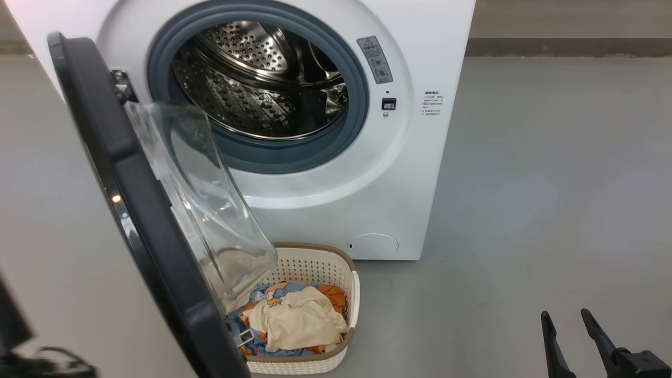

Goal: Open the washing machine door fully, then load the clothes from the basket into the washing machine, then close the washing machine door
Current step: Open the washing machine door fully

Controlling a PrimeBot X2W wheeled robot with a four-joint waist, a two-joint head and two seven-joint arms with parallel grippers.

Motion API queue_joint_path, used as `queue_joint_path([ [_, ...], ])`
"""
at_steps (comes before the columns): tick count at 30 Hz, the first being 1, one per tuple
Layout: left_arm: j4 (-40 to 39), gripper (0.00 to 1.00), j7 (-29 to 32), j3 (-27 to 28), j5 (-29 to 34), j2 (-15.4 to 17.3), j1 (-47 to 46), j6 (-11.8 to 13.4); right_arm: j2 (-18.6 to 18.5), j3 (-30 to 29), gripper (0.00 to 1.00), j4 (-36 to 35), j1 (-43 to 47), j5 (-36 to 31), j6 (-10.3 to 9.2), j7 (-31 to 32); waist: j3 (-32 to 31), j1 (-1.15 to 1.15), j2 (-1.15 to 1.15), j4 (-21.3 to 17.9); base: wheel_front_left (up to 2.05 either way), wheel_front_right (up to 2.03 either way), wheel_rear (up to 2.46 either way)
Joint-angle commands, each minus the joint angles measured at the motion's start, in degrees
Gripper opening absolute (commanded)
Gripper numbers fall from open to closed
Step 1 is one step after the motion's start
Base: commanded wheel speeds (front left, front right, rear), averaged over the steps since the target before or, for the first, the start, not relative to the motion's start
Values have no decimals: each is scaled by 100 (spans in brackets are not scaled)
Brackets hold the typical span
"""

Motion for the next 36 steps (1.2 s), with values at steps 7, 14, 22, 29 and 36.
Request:
queue_joint_path([
  [7, -257, 0, 357, -1800, -180, 68, 42, 94, -76, 149, 100, -125, -71, -33, 9, -69, 2, 0, 0, 54, 0, 0, 0],
  [14, 188, 0, 707, -2478, -306, 68, 148, 306, -75, 164, 100, -115, -63, -20, 9, -69, 48, 0, 0, 52, 0, 0, 0],
  [22, 630, 0, 1351, -2787, -336, 113, 399, 552, -74, 137, 100, -129, -26, 8, 9, -69, 91, 0, 0, 90, 0, 0, 0],
  [29, 1038, 0, 1581, -2844, -467, 138, 588, 633, -74, 134, 100, -117, -45, 10, 9, -69, 138, 0, 0, 183, 0, 0, 0],
  [36, 1554, 0, 1550, -2774, -523, 163, 647, 679, -73, 148, 100, -96, -54, 16, 9, -69, 155, 0, 0, 278, 0, 0, 0],
])
